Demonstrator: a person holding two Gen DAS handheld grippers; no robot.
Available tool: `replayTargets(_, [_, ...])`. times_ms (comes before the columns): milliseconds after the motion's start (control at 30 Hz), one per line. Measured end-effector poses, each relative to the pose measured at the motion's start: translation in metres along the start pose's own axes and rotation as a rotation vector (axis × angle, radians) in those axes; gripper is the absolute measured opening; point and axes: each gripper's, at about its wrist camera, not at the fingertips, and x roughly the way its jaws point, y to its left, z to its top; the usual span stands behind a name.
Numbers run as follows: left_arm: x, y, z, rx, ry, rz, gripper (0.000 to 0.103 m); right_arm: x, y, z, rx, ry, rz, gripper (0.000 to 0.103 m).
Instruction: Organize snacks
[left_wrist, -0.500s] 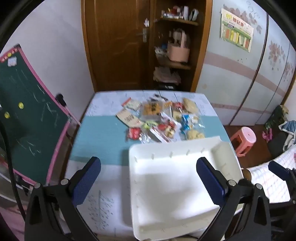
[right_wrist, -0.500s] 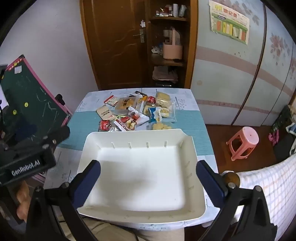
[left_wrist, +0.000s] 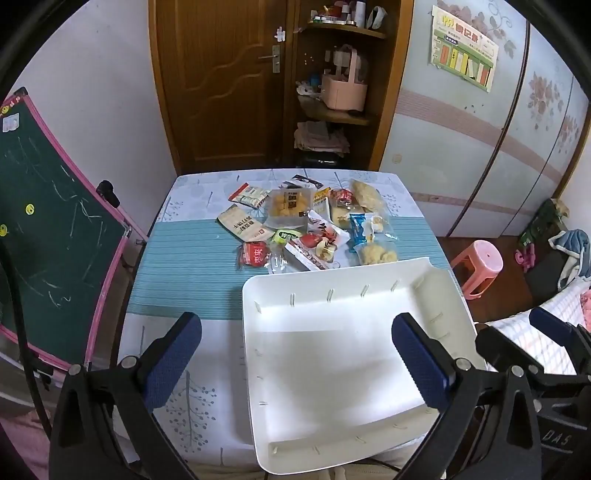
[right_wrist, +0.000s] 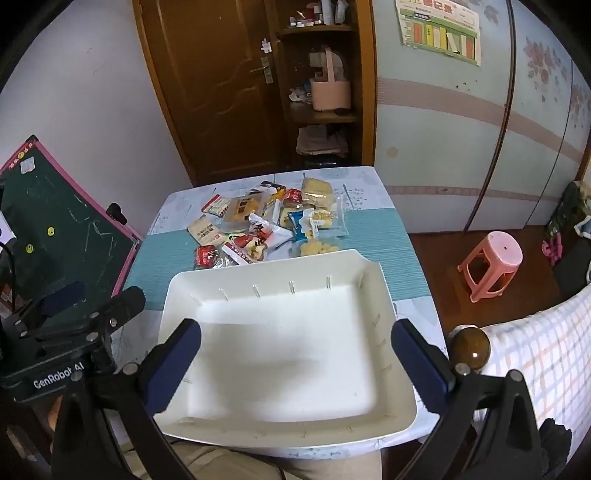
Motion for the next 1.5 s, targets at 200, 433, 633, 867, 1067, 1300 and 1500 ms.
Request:
replayTargets(200, [0.002, 0.001, -0.001, 0.003, -0.007, 0.002, 0.102, -0.001, -0.004, 0.001, 0.023, 0.0, 0.01, 0.103])
replayTargets(433, [0.002, 0.001, -0.004, 0.003, -0.012, 0.006, 0.102, -0.001, -0.009, 0.001, 0.044, -0.003, 0.018, 0.103])
replayTargets(633, [0.001, 0.0, -0.006, 0.005, -0.013, 0.008, 0.102, 0.0, -0.01, 0.001, 0.051, 0.002, 0.027, 0.103])
replayTargets(867, [0.001, -0.002, -0.006, 0.006, -0.014, 0.01, 0.102, 0.002, -0.009, -0.002, 0.051, 0.003, 0.03, 0.103])
replayTargets(1067, [0.0, -0.003, -0.008, 0.006, -0.014, 0.01, 0.102, 0.002, -0.007, -0.004, 0.047, 0.004, 0.032, 0.103])
replayTargets(1300, [0.0, 0.0, -0.011, 0.012, -0.017, 0.008, 0.102, 0.002, -0.006, -0.004, 0.048, 0.005, 0.032, 0.103])
replayTargets(1500, [0.0, 0.002, -0.012, 0.029, -0.014, 0.006, 0.102, 0.002, -0.005, -0.004, 0.048, 0.004, 0.032, 0.103])
